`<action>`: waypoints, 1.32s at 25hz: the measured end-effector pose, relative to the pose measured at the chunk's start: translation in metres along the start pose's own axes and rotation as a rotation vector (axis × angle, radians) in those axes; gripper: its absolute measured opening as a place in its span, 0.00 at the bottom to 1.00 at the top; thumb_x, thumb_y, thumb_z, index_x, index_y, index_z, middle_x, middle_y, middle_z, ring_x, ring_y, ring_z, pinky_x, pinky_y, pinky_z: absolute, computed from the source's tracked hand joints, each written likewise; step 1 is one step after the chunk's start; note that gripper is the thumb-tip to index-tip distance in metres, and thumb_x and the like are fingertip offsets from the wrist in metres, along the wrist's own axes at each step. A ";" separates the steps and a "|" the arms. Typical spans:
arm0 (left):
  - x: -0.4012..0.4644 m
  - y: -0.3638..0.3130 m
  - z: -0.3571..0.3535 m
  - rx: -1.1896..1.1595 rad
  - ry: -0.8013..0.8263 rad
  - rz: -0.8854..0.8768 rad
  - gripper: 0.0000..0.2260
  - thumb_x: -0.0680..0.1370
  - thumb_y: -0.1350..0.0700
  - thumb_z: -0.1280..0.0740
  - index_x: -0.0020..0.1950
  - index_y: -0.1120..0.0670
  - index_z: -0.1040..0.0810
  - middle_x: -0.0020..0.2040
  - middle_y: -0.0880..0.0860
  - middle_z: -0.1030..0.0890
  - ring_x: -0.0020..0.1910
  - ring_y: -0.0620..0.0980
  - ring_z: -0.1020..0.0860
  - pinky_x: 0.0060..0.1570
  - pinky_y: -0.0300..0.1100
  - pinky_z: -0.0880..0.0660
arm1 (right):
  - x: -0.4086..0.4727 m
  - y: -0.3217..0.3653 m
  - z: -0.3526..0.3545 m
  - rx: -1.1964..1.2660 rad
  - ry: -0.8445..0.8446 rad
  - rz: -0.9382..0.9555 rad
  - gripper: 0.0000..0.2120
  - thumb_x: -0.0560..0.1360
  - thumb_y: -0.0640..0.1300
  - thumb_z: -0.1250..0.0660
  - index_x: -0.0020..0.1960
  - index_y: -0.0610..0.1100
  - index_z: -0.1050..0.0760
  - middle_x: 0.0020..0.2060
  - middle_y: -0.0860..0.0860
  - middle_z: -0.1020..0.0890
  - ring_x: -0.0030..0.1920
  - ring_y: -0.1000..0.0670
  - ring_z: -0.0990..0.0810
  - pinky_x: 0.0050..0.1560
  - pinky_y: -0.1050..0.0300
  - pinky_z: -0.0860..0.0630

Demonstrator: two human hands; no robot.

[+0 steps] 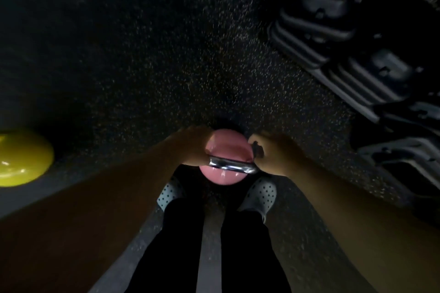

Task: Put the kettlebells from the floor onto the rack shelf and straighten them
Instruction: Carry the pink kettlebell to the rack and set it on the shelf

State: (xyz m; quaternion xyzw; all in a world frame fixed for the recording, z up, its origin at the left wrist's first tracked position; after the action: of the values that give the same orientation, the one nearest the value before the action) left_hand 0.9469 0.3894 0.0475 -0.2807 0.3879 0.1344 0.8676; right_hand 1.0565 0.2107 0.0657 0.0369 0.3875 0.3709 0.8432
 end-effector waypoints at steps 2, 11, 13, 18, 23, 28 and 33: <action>0.014 -0.001 -0.043 0.031 0.053 -0.031 0.29 0.70 0.53 0.28 0.71 0.51 0.29 0.66 0.53 0.25 0.63 0.56 0.24 0.59 0.51 0.24 | 0.008 -0.008 -0.052 -0.061 0.181 -0.010 0.22 0.67 0.45 0.30 0.61 0.48 0.26 0.59 0.47 0.22 0.58 0.42 0.23 0.53 0.55 0.26; 0.048 -0.008 -0.084 0.016 0.064 -0.053 0.06 0.72 0.52 0.27 0.46 0.51 0.21 0.39 0.49 0.24 0.42 0.51 0.23 0.41 0.43 0.27 | 0.030 -0.011 -0.102 0.126 0.224 -0.051 0.08 0.68 0.47 0.27 0.41 0.44 0.23 0.39 0.46 0.18 0.38 0.47 0.22 0.32 0.60 0.33; 0.038 -0.014 -0.064 0.003 0.023 -0.035 0.04 0.71 0.52 0.28 0.42 0.49 0.22 0.34 0.46 0.26 0.40 0.51 0.22 0.40 0.43 0.26 | 0.025 -0.002 -0.078 0.166 0.156 -0.052 0.07 0.68 0.47 0.27 0.40 0.44 0.22 0.37 0.45 0.18 0.36 0.47 0.21 0.27 0.62 0.36; 0.011 -0.063 0.013 -0.026 -0.015 -0.094 0.07 0.70 0.52 0.28 0.45 0.54 0.17 0.35 0.50 0.20 0.37 0.51 0.18 0.35 0.41 0.23 | -0.006 -0.003 0.006 0.270 0.030 -0.072 0.09 0.67 0.47 0.26 0.41 0.42 0.20 0.30 0.49 0.21 0.32 0.49 0.20 0.25 0.58 0.29; 0.007 -0.139 0.120 0.154 -0.081 -0.204 0.08 0.70 0.51 0.30 0.44 0.53 0.17 0.38 0.52 0.16 0.37 0.52 0.18 0.34 0.41 0.23 | -0.033 -0.023 0.108 0.317 -0.212 -0.123 0.11 0.68 0.49 0.28 0.44 0.42 0.17 0.32 0.47 0.18 0.32 0.49 0.20 0.26 0.65 0.33; 0.008 -0.219 0.235 0.420 -0.229 -0.288 0.10 0.73 0.48 0.32 0.50 0.51 0.17 0.47 0.53 0.14 0.46 0.53 0.16 0.41 0.41 0.26 | -0.042 -0.047 0.231 0.232 -0.472 -0.093 0.13 0.67 0.50 0.35 0.45 0.43 0.18 0.39 0.45 0.14 0.41 0.43 0.16 0.35 0.59 0.27; 0.036 -0.274 0.351 0.498 -0.450 -0.417 0.11 0.75 0.48 0.32 0.54 0.50 0.17 0.46 0.52 0.14 0.43 0.52 0.16 0.39 0.37 0.27 | -0.018 -0.078 0.352 0.233 -0.701 -0.067 0.15 0.65 0.49 0.36 0.45 0.43 0.16 0.37 0.44 0.13 0.37 0.43 0.15 0.39 0.55 0.18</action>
State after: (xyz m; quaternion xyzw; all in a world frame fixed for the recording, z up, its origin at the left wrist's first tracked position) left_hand 1.3044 0.3768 0.3157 -0.0982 0.1435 -0.0846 0.9811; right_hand 1.3350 0.2215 0.2947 0.2448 0.1157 0.2611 0.9266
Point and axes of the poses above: each hand's wrist, its own x-axis towards the middle knuckle, its own z-axis out of the back of the hand, y = z × x, the point moved 5 cm from there along x, towards the middle knuckle
